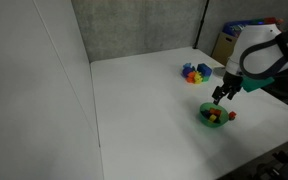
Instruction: Remove one yellow block from the green bowl and put it on the table
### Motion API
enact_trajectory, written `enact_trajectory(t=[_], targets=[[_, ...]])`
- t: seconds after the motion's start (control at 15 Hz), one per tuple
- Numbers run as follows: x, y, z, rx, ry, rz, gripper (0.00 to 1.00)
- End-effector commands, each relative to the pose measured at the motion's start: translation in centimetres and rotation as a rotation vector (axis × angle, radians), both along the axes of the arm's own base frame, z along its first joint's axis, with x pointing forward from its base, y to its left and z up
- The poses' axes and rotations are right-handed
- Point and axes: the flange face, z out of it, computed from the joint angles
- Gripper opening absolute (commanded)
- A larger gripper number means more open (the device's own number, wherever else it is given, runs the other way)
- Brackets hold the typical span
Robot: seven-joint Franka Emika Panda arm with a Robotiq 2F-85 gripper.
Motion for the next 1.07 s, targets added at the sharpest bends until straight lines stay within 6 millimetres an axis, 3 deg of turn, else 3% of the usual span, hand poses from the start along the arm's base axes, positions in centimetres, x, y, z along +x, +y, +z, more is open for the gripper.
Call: enact_trajectory(t=[0.0,0.4,0.53,0.73,0.8,0.87,0.93,1.0], targets=[[-0.6,-0.6,-2.1,0.007,-0.001,0.070,1.00],[-1.0,-2.0,-5.5,0.016,0.018,0.089,1.00],[-1.0,-2.4,-6.2,0.022,0.021,0.082,0.73],[-0.9,-2.6,-7.0,0.023,0.026,0.078,0.49],[-0.8,-2.6,-7.2,0.022,0.026,0.077,0.44],[-0.6,-2.6,-7.3,0.021,0.026,0.078,0.49],[-0.5,-2.5,-7.4,0.021,0.026,0.079,0.41],[-0.4,-2.4,-7.5,0.021,0.025,0.080,0.49]])
